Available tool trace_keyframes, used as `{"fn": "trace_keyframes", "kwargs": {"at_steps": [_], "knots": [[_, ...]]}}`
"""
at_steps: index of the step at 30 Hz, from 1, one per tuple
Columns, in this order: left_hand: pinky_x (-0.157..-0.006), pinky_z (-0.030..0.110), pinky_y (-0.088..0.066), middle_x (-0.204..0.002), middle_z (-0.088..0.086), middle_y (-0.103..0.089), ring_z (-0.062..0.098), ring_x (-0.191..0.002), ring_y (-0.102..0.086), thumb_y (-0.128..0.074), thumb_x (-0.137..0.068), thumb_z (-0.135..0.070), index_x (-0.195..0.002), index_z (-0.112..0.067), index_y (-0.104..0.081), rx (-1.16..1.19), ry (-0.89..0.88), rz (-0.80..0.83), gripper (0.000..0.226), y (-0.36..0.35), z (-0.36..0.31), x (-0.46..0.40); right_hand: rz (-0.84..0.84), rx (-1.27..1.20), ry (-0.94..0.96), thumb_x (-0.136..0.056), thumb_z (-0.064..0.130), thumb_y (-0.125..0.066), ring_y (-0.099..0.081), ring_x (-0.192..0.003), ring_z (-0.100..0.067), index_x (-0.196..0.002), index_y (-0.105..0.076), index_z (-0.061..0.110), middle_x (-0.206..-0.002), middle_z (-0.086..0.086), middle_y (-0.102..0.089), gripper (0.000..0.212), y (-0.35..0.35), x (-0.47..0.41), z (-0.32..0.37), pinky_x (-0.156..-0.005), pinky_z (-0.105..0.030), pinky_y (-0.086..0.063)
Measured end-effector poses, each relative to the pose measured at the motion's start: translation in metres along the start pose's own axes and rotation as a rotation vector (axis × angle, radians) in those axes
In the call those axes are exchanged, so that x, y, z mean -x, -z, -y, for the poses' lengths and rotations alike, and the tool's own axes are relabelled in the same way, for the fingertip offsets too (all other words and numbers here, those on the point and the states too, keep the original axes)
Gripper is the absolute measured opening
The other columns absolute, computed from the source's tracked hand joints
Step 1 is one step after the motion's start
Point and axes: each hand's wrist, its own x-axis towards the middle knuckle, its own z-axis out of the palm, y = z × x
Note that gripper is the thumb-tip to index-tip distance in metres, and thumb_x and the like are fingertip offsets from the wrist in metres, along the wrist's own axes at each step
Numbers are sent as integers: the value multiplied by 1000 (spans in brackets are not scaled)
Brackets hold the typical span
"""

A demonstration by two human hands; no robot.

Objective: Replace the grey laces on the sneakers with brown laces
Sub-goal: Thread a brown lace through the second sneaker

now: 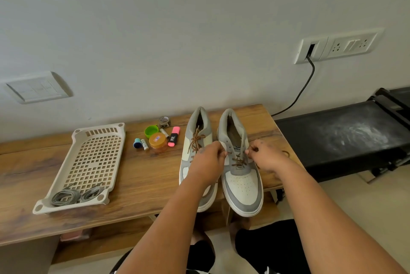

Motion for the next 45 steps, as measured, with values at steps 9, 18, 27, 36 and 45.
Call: {"fn": "trace_keyframes", "kwargs": {"at_steps": [9, 18, 27, 36, 45], "knots": [[-80, 37, -53, -92, 1, -67, 18, -85, -62, -53, -99, -25, -93, -19, -60, -33, 22, 73, 11, 16, 9, -4, 14, 33, -11, -103, 35, -43, -55, -98, -18, -122, -55, 20, -114, -1, -61, 27, 3, -2, -2, -72, -32, -41], [-85, 38, -55, -85, -3, -69, 14, -86, -65, -59, -97, -22, -89, -20, -62, -35, 38, 115, 9, 31, 10, -2, 6, 6, -7, -103, 33, -43, -55, -88, -12, -115, -56, 19, -106, 2, -63, 22, 10, 0, -6, -69, -30, -41], [-89, 28, -48, -105, -8, -58, 11, -100, -54, -67, -92, -28, -113, -22, -61, -74, 10, -31, 22, 35, 10, 4, -115, -70, 83, -96, 43, -55, -52, -99, -14, -110, -58, 22, -101, 9, -54, 26, 33, 15, 6, -78, -28, -42], [-65, 16, -47, -93, -11, -65, 0, -75, -60, -59, -98, -28, -111, -23, -63, 354, -83, -69, 14, 1, -45, 9, -288, -746, 265, -102, 13, -48, -55, -77, -4, -97, -68, 30, -91, 2, -68, 27, 46, 33, 26, -65, -21, -40], [-76, 27, -45, -75, -1, -57, 13, -75, -55, -47, -104, -17, -107, -10, -63, 734, 28, 272, 19, -36, -80, 25, -182, -903, 208, -100, -6, -35, -60, -77, -9, -107, -67, 20, -115, -1, -66, 41, 47, 26, 19, -64, -19, -49]]}}
